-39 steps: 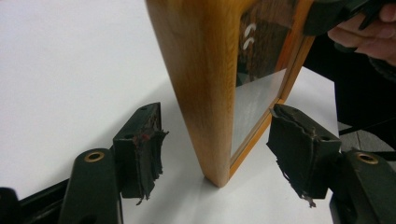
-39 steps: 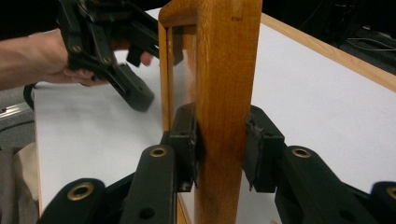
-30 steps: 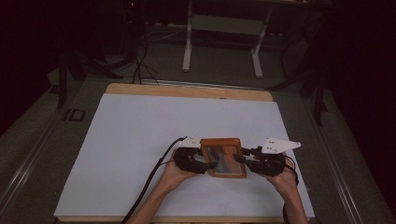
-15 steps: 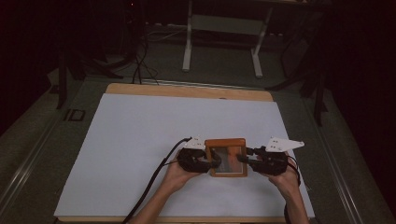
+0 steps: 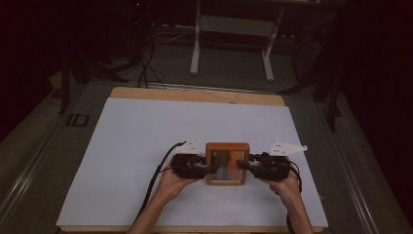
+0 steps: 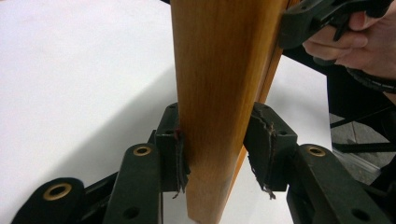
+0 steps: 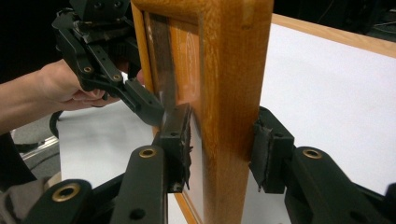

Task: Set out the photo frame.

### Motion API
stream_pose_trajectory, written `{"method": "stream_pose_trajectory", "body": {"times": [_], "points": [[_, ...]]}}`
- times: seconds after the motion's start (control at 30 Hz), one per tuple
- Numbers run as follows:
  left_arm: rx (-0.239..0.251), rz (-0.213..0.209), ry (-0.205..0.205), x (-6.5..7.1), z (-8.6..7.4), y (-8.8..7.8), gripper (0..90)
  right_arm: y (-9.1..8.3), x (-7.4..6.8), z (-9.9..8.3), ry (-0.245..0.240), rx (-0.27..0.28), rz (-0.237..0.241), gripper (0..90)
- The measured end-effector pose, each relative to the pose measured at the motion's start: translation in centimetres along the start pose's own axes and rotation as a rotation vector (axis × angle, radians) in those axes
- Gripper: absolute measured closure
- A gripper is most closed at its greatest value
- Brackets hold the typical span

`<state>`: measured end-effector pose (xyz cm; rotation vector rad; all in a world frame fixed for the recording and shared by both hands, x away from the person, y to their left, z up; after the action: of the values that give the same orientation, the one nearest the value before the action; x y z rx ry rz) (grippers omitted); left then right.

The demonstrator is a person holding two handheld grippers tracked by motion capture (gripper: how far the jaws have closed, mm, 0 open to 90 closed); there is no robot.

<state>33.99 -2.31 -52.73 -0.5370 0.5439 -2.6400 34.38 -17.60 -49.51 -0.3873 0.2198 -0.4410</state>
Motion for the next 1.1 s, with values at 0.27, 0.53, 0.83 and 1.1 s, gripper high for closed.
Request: {"method": "stream_pose_trajectory", "body": {"times": [0.27,0.53,0.83,1.1], "points": [[0.026,0.032,-0.023,-0.9,0.0,-2.7,60.3,2.2,-0.7,0.7,0.036,0.019,0.044,61.8],[0.034,0.050,-0.053,-1.6,-0.7,-4.3,60.3,4.0,-1.4,1.3,0.044,0.024,0.070,61.7],[0.035,0.047,-0.080,-2.3,-1.4,-4.8,60.3,5.3,-1.6,1.2,0.070,0.028,0.080,61.6],[0.030,0.045,-0.096,-2.8,-1.7,-4.5,60.3,5.7,-1.2,0.7,0.102,0.031,0.077,61.4]]}}
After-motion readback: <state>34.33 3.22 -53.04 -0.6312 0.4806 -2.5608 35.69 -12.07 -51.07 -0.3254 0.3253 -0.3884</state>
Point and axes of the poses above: each handheld gripper's, and its own axes: y roughly forward along the jaws, z roughly out of its top, x roughly to its right, the point moved 9 cm from there along y, roughly forward along the jaws, and after that the axes turned 3 degrees about -y, right-handed, at the moved point
